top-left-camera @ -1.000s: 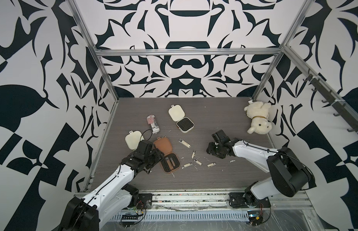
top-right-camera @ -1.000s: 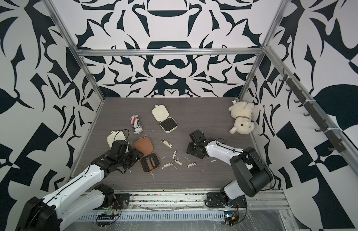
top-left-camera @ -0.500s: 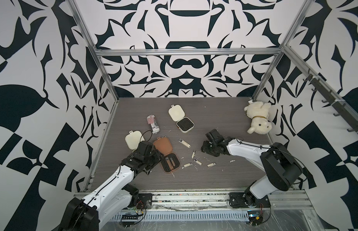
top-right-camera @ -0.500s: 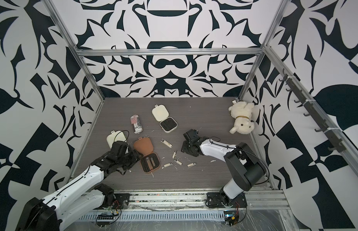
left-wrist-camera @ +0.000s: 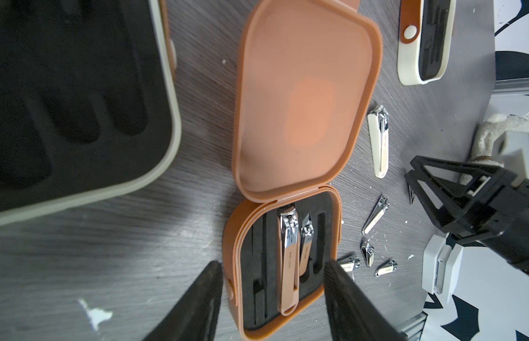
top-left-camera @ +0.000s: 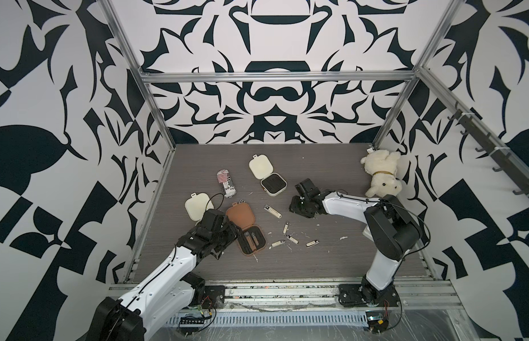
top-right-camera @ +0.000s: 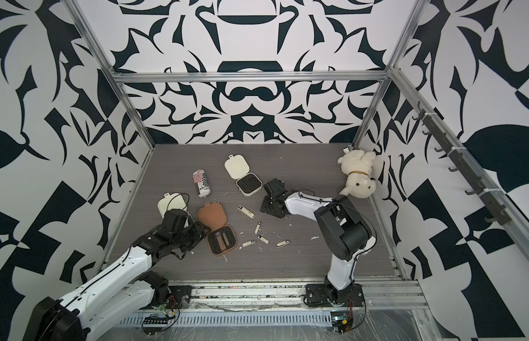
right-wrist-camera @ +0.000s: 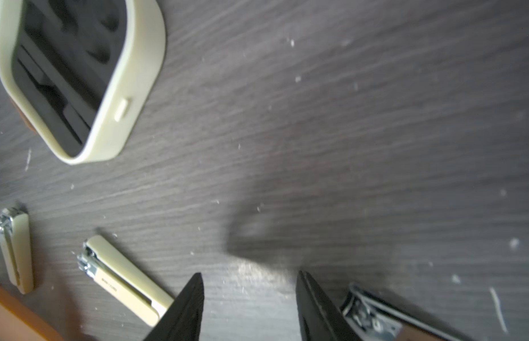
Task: Organize nail clipper sets
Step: Move the nail clipper to the center of the board, then pick up the nail clipper from the center of the board.
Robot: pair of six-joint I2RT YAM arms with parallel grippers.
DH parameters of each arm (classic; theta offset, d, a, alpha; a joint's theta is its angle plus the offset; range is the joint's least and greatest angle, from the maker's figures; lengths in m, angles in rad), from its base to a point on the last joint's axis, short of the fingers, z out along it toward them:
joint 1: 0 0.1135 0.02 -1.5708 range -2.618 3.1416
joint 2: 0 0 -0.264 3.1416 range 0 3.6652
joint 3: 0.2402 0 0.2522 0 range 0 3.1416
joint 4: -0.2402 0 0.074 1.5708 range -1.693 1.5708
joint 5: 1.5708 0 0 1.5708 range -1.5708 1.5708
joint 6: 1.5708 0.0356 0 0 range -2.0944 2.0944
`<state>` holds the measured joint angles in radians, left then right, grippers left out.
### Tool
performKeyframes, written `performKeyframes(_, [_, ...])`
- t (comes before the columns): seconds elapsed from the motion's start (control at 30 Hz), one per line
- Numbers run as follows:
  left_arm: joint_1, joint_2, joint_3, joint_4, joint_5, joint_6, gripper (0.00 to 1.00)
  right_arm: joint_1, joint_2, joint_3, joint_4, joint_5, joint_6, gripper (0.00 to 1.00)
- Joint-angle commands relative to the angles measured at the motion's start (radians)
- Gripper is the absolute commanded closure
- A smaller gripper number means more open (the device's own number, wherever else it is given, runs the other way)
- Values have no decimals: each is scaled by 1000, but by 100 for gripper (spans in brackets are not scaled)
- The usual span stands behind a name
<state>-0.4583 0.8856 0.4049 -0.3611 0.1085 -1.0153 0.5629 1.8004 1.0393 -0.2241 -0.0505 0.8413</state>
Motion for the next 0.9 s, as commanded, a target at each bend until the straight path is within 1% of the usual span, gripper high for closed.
performKeyframes(0.0, [1,-7,-5,-35,-13,1,41,-12,34,61,-146,10,-77,47])
performKeyframes(0.07, [0,-5,-3,-35,-15,1,41,-11,42,128,-225,48,-94,50])
performKeyframes(0.17, [0,-1,6,-36,-17,0,41,-10,50,231,-355,131,-107,58])
performKeyframes(0.3, [1,12,19,-38,-24,1,41,-11,34,302,-425,127,-163,62])
performKeyframes(0.43, [0,25,31,-40,-27,3,41,-12,-11,298,-408,118,-216,61])
performKeyframes(0.5, [0,28,35,-39,-27,1,41,-12,-44,264,-388,153,-228,59])
performKeyframes(0.57, [0,30,38,-43,-28,1,41,-31,-71,230,-363,124,-245,59])
performKeyframes(0.6, [0,30,40,-45,-28,0,41,-51,-70,234,-389,51,-314,61])
performKeyframes(0.63, [0,29,40,-44,-28,0,41,-59,-72,232,-409,34,-337,66])
performKeyframes(0.67, [0,29,40,-44,-27,-2,41,-62,-86,209,-401,30,-358,68])
performKeyframes(0.7, [1,29,41,-45,-28,-2,41,-62,-111,173,-377,30,-375,66])
performKeyframes(0.77, [0,30,45,-48,-29,-3,41,-63,-145,133,-368,64,-387,59])
performKeyframes(0.87, [0,32,42,-46,-30,-5,41,-63,-142,126,-414,80,-428,58])
